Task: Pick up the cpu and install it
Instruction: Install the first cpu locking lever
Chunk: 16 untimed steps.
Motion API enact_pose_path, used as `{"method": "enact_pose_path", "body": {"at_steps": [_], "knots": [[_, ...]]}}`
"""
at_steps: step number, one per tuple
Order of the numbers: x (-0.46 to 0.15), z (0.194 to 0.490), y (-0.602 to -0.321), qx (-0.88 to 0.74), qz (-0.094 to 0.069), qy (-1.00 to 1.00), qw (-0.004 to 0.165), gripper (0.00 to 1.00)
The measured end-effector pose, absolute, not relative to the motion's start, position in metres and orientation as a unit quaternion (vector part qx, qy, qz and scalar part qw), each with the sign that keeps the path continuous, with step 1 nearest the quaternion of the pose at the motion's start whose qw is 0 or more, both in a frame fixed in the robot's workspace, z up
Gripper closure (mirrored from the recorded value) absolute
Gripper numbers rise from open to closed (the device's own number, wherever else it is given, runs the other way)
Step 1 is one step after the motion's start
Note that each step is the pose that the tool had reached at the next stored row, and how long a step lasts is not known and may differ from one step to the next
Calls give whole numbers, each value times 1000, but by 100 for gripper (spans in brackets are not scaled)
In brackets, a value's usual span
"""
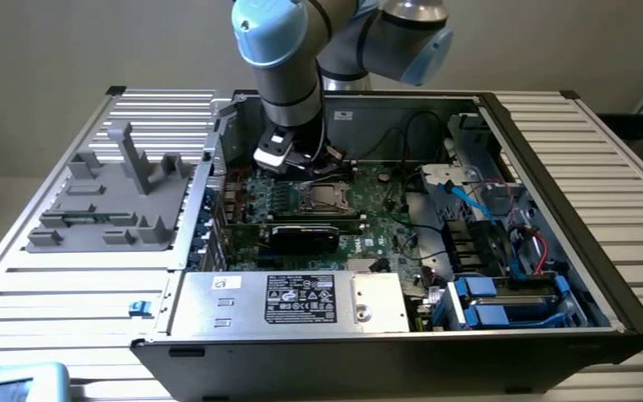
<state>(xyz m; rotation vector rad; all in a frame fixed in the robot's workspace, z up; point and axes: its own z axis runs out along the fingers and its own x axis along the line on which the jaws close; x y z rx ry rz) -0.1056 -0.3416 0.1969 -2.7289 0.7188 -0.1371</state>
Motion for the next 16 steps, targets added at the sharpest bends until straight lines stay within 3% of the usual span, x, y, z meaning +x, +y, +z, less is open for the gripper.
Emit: {"method": "enact_pose_path", "body": {"at_steps": [16], "knots": [[-99, 197, -343, -954, -46, 252, 157, 89]]}}
